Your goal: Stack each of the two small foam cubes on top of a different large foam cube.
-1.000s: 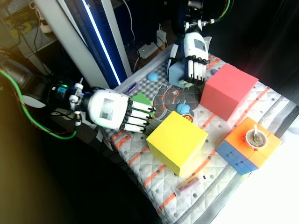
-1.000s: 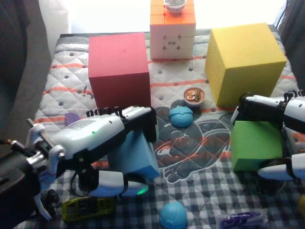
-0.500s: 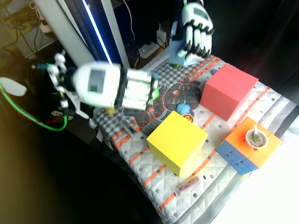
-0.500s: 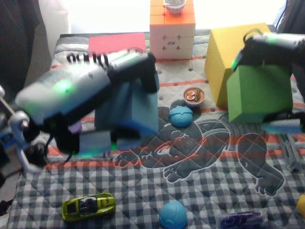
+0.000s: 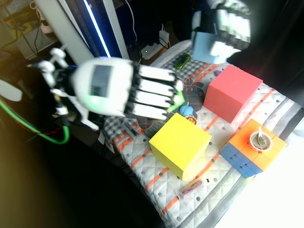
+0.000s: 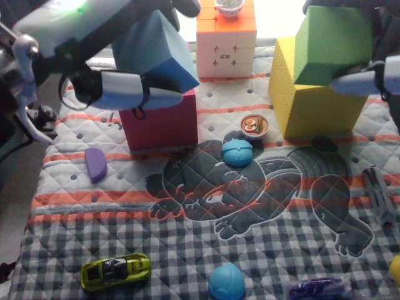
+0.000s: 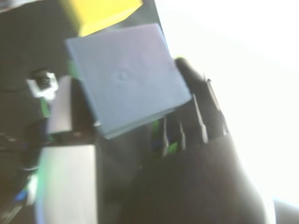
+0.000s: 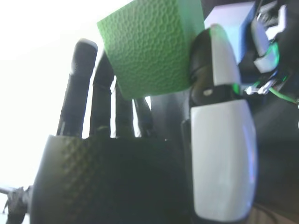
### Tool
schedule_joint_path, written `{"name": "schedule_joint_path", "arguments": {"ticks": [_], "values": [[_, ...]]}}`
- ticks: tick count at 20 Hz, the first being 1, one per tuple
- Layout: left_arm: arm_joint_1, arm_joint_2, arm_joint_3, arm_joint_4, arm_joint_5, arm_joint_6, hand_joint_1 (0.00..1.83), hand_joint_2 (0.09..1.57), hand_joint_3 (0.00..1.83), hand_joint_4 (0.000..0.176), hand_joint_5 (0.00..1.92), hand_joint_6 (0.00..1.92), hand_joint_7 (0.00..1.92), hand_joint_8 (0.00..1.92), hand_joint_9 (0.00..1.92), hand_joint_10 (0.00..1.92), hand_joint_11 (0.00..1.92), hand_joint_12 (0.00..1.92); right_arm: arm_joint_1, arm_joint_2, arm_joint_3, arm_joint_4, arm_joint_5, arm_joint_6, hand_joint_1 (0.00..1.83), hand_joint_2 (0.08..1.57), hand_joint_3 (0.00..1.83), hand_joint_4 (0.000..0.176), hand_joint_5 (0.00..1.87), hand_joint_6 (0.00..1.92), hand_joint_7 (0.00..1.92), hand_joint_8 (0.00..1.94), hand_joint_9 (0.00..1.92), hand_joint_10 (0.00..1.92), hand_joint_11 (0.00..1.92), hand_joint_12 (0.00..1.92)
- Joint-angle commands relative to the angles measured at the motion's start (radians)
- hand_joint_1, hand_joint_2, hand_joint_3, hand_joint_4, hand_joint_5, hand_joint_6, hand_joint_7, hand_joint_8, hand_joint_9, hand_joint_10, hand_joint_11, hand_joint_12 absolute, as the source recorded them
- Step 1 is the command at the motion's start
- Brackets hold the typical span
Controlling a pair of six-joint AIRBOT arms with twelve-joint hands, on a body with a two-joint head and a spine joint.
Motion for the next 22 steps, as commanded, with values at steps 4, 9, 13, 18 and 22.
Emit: {"name": "schedule_joint_path", "arguments": {"ticks": [4, 9, 13, 18, 22], "values": [[-0.062, -0.02, 0.038, -0.027, -0.038, 0.048, 1.33, 1.19, 0.0, 0.0, 0.44, 0.42, 0.79, 1.34, 0.8, 1.71, 0.91, 1.92, 0.072, -0.02, 0.066, 0.029, 0.007, 0.001, 1.07, 1.37, 0.0, 0.003, 0.48, 1.73, 0.58, 1.65, 0.52, 1.8, 0.59, 1.92], [-0.109, -0.04, 0.059, -0.107, -0.01, 0.193, 1.32, 1.12, 0.0, 0.0, 0.18, 0.99, 0.29, 1.17, 0.44, 1.69, 0.56, 1.91, 0.158, -0.041, 0.1, 0.118, -0.084, 0.001, 1.29, 1.29, 0.0, 0.0, 0.23, 1.53, 0.64, 1.56, 0.44, 1.78, 0.49, 1.92], [-0.135, -0.058, 0.108, -0.158, 0.044, 0.194, 1.3, 1.26, 0.01, 0.0, 0.17, 1.08, 0.65, 1.52, 0.63, 1.88, 0.81, 1.92, 0.167, -0.062, 0.121, 0.18, -0.113, 0.001, 1.3, 1.18, 0.0, 0.0, 0.21, 1.49, 0.3, 1.43, 0.35, 1.7, 0.33, 1.92], [-0.122, -0.095, 0.155, -0.268, 0.079, 0.267, 1.29, 1.26, 0.0, 0.0, 0.28, 1.16, 0.68, 1.5, 0.63, 1.76, 0.73, 1.92, 0.156, -0.089, 0.147, 0.196, -0.136, 0.001, 1.32, 1.28, 0.0, 0.0, 0.2, 1.54, 0.62, 1.55, 0.47, 1.67, 0.44, 1.92], [-0.094, -0.123, 0.176, -0.29, 0.095, 0.268, 1.14, 1.19, 0.0, 0.0, 0.32, 0.67, 0.4, 0.66, 0.37, 1.02, 0.18, 1.69, 0.133, -0.098, 0.158, 0.21, -0.148, 0.001, 1.29, 1.28, 0.0, 0.0, 0.19, 1.49, 0.64, 1.55, 0.4, 1.63, 0.33, 1.92]]}}
